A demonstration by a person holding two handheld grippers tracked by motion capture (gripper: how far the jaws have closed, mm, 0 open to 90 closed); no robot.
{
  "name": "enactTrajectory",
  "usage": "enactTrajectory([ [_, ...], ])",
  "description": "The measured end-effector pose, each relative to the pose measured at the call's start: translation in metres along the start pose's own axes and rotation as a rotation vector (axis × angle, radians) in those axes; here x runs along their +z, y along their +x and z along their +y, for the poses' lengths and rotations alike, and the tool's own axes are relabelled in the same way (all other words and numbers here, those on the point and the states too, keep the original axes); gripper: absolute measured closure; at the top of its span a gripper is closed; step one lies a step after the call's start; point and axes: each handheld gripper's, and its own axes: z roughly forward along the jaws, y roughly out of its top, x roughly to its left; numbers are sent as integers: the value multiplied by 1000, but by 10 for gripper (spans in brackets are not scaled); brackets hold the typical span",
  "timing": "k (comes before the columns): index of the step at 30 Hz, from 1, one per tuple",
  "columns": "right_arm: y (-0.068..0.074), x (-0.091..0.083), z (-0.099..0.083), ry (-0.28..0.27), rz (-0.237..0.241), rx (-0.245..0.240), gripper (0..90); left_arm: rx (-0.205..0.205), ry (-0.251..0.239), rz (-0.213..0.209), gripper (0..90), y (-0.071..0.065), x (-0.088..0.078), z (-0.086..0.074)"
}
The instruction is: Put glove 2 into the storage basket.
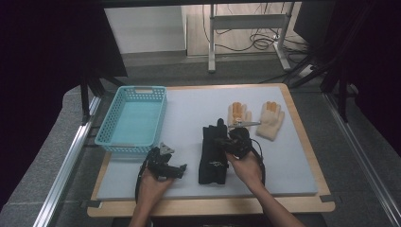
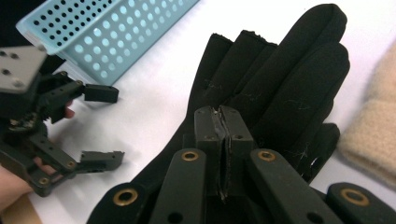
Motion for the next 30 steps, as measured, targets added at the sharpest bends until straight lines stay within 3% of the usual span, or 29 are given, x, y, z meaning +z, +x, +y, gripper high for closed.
enactTrajectory([
  [11,-4,27,-28,35,-78,-74,836,2,4,-1,5,0,0,0],
  [14,-5,29,-29,27,-65,-91,721,2,3,-1,6,0,0,0],
  [17,-5,22,-21,34,-35,-146,586,4,3,-1,6,0,0,0],
  [20,-10,13,-18,31,-44,-177,550,3,3,-1,6,0,0,0],
  [24,-22,1,-22,41,-56,-210,542,4,4,-1,6,0,0,0],
  [26,-29,-2,-28,54,-40,-217,544,2,4,-1,6,0,0,0],
  [30,-37,-7,-45,80,-29,-235,677,11,5,-4,12,1,-2,0],
])
